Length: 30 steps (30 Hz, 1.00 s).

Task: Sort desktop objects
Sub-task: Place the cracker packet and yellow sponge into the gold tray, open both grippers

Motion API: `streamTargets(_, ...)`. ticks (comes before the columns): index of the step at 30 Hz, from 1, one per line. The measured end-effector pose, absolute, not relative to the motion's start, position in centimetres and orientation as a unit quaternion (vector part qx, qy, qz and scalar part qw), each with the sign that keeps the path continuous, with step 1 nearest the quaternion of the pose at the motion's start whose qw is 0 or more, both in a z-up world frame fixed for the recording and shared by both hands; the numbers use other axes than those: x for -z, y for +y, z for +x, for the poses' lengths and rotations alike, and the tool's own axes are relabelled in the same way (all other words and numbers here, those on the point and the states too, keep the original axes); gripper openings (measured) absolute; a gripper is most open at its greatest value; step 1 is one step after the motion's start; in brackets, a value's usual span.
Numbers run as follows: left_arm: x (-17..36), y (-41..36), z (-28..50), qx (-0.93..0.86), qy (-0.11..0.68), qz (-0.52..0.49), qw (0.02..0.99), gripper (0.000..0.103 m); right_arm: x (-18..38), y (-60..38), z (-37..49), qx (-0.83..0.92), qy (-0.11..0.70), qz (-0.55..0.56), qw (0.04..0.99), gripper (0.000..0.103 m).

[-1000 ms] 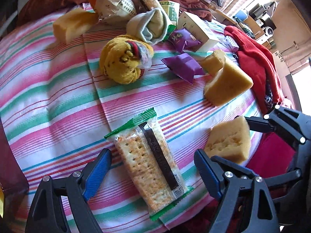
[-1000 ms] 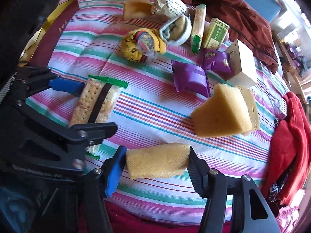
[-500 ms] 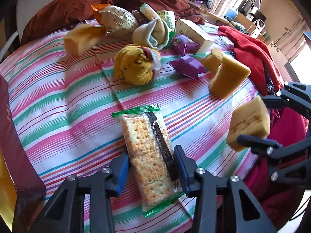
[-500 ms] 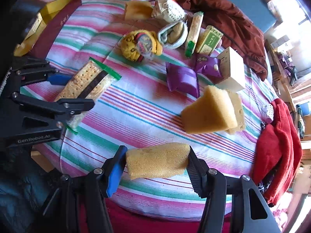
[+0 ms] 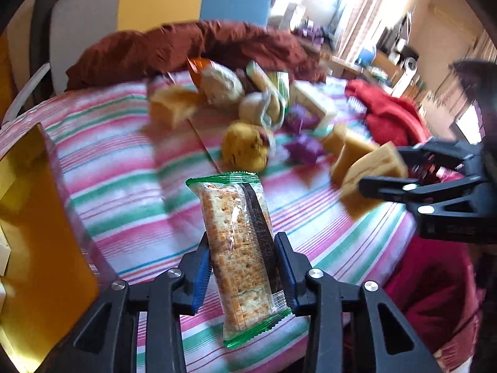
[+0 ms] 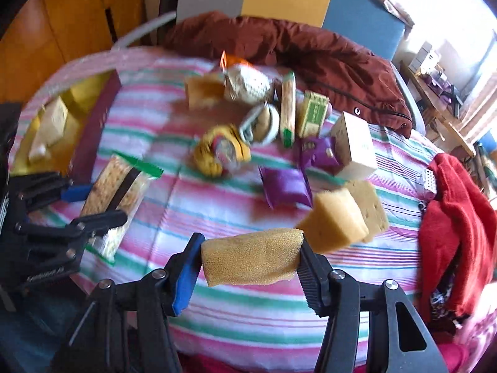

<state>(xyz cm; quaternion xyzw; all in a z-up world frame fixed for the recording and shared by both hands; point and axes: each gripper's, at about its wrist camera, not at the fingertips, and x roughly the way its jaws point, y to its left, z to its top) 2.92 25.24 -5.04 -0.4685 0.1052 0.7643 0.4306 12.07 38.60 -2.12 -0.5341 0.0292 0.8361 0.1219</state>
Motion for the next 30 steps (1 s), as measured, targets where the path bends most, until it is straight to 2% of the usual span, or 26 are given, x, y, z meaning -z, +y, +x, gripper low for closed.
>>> streamTargets(7, 0.6, 18.3, -0.1, -0.819, 0.054, -0.426, 0.38, 0.039, -0.7, 35.5, 8.8, -0.881, 0.076, -0.464, 0.053, 0.058)
streamTargets(14, -0.1, 8.8, -5.8, -0.865, 0.009, -0.422, 0.273, 0.039, -1.2, 28.4, 2.3, -0.885, 0.1, -0.452, -0.055, 0.058)
streamTargets(22, -0.3, 0.8, -10.5, -0.893, -0.021, -0.411, 0.181, 0.039, -0.4, 22.2, -5.8, -0.875, 0.119, -0.458, -0.103, 0.058)
streamTargets(23, -0.3, -0.2, -11.0, -0.897, -0.026, -0.409, 0.168, 0.042, -0.4, 21.7, -7.0, -0.875, 0.129, -0.455, -0.105, 0.059)
streamTargets(24, -0.2, -0.8, -11.3, -0.897, -0.027, -0.41, 0.16, 0.047, -0.4, 21.5, -7.8, -0.876, 0.139, -0.451, -0.103, 0.061)
streamTargets(27, 0.6, -2.5, -12.1, -0.894, -0.05, -0.421, 0.147, 0.055, -0.4, 21.0, -10.3, -0.874, 0.189, -0.434, -0.11, 0.08)
streamTargets(30, 2.1, -3.4, -12.5, -0.889, -0.055, -0.436, 0.129, 0.056, -0.6, 20.0, -11.5, -0.877, 0.198, -0.424, -0.108, 0.084)
